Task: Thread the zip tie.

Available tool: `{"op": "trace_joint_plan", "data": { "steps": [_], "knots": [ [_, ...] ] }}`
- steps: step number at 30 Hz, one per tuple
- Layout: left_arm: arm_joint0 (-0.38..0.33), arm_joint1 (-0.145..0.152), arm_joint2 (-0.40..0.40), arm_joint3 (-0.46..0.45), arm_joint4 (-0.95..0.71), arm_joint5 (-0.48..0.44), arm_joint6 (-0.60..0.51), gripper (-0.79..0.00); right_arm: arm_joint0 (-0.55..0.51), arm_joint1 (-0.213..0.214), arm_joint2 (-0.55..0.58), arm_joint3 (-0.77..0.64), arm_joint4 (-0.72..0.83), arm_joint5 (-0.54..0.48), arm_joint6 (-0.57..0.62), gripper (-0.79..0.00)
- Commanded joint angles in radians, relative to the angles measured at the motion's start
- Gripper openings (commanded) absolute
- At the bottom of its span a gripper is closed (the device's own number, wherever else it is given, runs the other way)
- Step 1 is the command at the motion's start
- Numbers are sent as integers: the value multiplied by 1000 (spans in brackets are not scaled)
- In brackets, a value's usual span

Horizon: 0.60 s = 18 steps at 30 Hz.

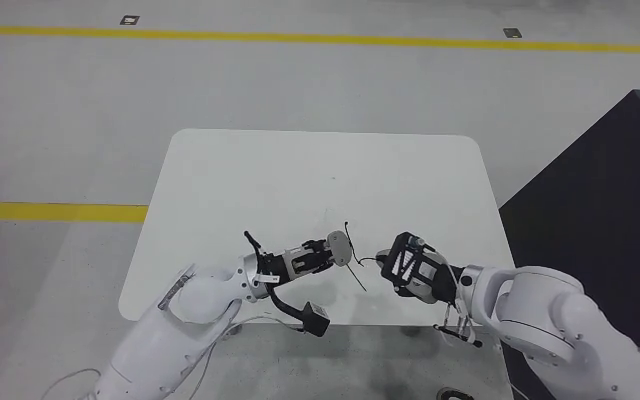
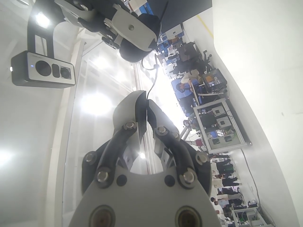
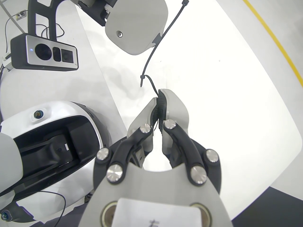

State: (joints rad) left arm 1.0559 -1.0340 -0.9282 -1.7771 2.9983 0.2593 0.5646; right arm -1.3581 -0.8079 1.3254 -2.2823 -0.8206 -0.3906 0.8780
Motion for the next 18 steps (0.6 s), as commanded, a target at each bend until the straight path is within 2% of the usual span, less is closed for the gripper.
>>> {"op": "trace_joint_plan", "data": {
  "steps": [1, 6, 12, 18],
  "knots": [
    [1, -1, -1, 0, 1, 5, -1, -785, 0, -1, -1, -1, -3, -1, -1, -785],
    [3, -5, -8, 2, 16, 18, -22, -785, 0, -2, -1, -13, -38, -6, -19, -785],
    [9, -8, -12, -15, 33, 42, -29, -785, -24, -6, -21, -43, -202, 10, -87, -785],
    [14, -12, -17, -26, 44, 84, -28, -785, -41, -8, -26, -54, -238, -5, -121, -785]
  ]
}}
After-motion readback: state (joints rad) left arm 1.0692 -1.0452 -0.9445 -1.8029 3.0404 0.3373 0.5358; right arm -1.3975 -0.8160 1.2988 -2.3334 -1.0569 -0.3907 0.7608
